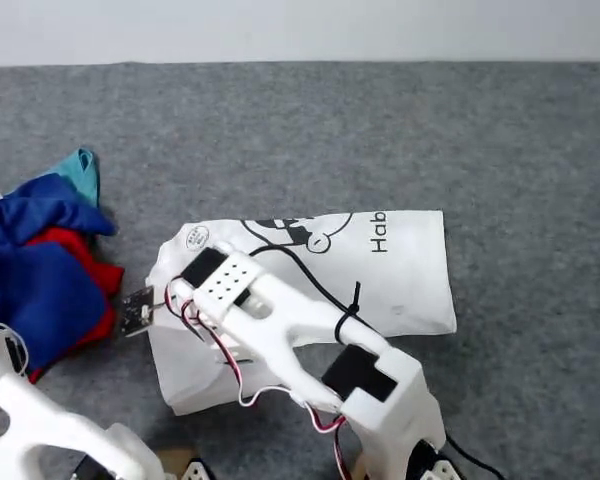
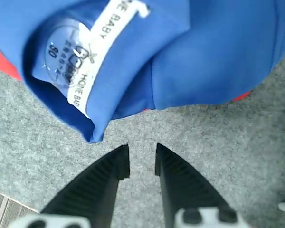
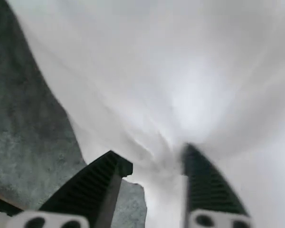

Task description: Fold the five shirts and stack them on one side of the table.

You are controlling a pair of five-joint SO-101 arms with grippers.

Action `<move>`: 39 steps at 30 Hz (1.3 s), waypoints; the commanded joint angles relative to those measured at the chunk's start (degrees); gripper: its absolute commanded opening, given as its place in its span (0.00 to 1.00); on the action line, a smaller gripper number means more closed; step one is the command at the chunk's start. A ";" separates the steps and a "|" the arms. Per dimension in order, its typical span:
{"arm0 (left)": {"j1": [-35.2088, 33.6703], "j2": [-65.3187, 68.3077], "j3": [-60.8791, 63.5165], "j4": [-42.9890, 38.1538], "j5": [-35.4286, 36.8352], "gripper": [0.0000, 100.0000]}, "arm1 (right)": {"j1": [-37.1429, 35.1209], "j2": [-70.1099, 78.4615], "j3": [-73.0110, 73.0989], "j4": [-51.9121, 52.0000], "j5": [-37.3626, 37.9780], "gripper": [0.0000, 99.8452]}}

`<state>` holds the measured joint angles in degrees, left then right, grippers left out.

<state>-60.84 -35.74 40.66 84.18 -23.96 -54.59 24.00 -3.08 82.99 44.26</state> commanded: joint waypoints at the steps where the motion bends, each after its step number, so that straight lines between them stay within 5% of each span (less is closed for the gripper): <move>1: -0.26 -1.76 -0.13 -0.70 0.35 0.10 | -0.31 0.66 -4.13 0.04 0.35 0.05; 18: 0.09 -1.85 2.15 -1.05 0.35 0.10 | 9.80 -1.19 -14.59 6.64 0.18 0.01; 30: 0.18 -1.76 2.24 -2.55 0.35 0.10 | 17.27 13.49 -31.21 7.08 -5.71 0.01; 39: 0.18 -1.49 2.33 -4.84 0.35 0.10 | 16.84 16.92 -38.33 19.30 -5.54 0.15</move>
<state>-60.84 -36.18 43.30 81.01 -23.96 -38.07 41.58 -37.36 98.73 38.90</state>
